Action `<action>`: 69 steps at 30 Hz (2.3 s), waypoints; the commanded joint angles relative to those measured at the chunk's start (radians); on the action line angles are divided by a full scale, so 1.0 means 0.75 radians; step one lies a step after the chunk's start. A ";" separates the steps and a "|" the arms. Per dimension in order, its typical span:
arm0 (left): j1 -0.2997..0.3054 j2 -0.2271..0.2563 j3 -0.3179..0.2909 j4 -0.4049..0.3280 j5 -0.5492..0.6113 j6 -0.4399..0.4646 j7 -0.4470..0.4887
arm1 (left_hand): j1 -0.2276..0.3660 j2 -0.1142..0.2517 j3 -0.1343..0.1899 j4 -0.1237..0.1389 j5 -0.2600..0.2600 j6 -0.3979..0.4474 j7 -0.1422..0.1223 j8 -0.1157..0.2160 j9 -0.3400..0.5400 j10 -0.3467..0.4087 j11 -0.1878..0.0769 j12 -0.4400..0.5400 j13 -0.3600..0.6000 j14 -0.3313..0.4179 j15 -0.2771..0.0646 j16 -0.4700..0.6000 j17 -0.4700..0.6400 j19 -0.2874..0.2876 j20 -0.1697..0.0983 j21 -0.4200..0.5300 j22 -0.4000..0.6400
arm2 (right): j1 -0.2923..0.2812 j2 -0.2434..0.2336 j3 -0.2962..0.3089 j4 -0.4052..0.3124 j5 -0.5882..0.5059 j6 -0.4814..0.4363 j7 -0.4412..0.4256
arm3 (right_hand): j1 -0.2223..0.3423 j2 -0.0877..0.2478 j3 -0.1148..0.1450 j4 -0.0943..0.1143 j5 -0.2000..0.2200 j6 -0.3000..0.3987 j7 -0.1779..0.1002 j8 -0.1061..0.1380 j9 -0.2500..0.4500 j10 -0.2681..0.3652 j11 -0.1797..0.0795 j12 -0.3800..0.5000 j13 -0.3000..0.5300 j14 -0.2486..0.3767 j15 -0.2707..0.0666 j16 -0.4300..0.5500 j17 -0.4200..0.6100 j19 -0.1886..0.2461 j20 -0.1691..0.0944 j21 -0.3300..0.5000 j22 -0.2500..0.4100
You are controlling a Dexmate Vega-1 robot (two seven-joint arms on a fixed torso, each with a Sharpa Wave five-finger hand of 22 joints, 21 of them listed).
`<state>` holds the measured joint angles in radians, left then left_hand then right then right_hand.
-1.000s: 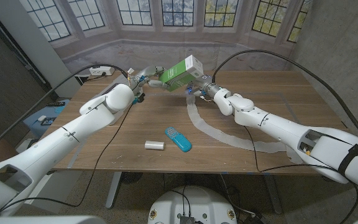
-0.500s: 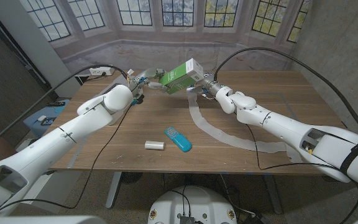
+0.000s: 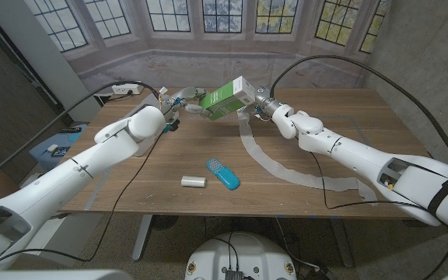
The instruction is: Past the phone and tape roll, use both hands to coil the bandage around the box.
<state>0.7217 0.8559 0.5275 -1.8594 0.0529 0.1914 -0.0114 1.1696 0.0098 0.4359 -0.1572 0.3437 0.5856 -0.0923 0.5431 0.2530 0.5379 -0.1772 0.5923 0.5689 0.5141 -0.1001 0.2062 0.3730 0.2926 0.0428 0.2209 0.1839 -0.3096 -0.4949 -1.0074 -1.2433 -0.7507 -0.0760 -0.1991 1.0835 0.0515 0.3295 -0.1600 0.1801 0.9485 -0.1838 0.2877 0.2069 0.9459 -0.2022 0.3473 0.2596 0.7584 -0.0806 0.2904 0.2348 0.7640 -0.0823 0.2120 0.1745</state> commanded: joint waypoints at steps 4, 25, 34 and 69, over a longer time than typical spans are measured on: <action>-0.059 -0.025 0.033 0.059 -0.020 -0.054 -0.076 | -0.046 0.056 0.009 0.006 0.005 0.031 0.026 0.307 0.001 0.020 -0.023 0.001 0.176 -0.015 0.002 -0.003 0.003 -0.004 0.004 -0.006 0.007 | 0.039 0.019 -0.016 0.060 -0.013 -0.003 -0.008 | 0.018 0.003 -0.007 -0.001 -0.003 0.016 0.003 0.005 0.008 0.013 -0.002 0.003 0.004 0.014 -0.209 -0.006 0.004 0.007 -0.106 0.007 0.005; -0.046 0.006 0.045 0.002 -0.033 -0.018 -0.139 | -0.049 0.054 0.011 0.004 0.004 0.026 0.025 0.313 -0.001 0.019 -0.025 -0.002 0.179 -0.019 0.002 -0.004 0.000 -0.010 0.003 -0.007 0.007 | 0.082 0.006 -0.021 0.135 0.003 0.051 -0.040 | 0.028 0.006 -0.012 -0.003 -0.002 0.025 0.003 0.006 0.008 0.022 -0.002 0.003 0.005 0.027 -0.210 -0.010 0.005 0.013 -0.111 0.007 0.005; -0.041 0.020 0.046 -0.021 -0.036 -0.002 -0.158 | -0.049 0.056 0.012 0.003 0.003 0.026 0.022 0.317 -0.003 0.021 -0.022 -0.004 0.179 -0.022 0.002 -0.003 0.000 -0.011 0.002 -0.006 0.007 | 0.093 0.001 -0.022 0.145 0.001 0.054 -0.054 | 0.032 0.006 -0.013 -0.004 -0.002 0.026 0.000 0.005 0.008 0.023 -0.002 0.003 0.006 0.031 -0.211 -0.012 0.005 0.014 -0.111 0.007 0.005; -0.115 -0.029 0.123 0.041 -0.013 0.001 -0.249 | -0.057 0.058 0.014 0.005 0.000 0.024 0.026 0.329 -0.007 0.025 -0.020 -0.007 0.180 -0.023 0.005 -0.002 -0.003 -0.014 0.004 -0.005 0.006 | 0.059 -0.038 0.015 -0.083 -0.085 0.002 -0.037 | 0.043 0.008 -0.024 -0.003 -0.002 0.037 0.004 0.004 0.009 0.038 -0.002 0.002 0.008 0.044 -0.210 -0.026 0.008 0.016 -0.113 0.004 0.005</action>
<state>0.6616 0.8517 0.5978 -1.8563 0.0400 0.1957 -0.1721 1.1691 0.0093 0.4361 -0.1574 0.3424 0.5823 -0.0890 0.5489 0.2434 0.5378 -0.1773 0.5777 0.5898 0.4981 -0.0946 0.2062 0.3712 0.2839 0.0446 0.2209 0.1840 -0.2543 -0.5203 -1.0051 -1.2483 -0.7851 -0.0648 -0.2348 1.1086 0.0582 0.3101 -0.1626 0.1797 0.9720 -0.1819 0.2852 0.2111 0.9678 -0.2057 0.3424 0.2619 0.7798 -0.0875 0.2732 0.2396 0.7638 -0.0821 0.2120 0.1745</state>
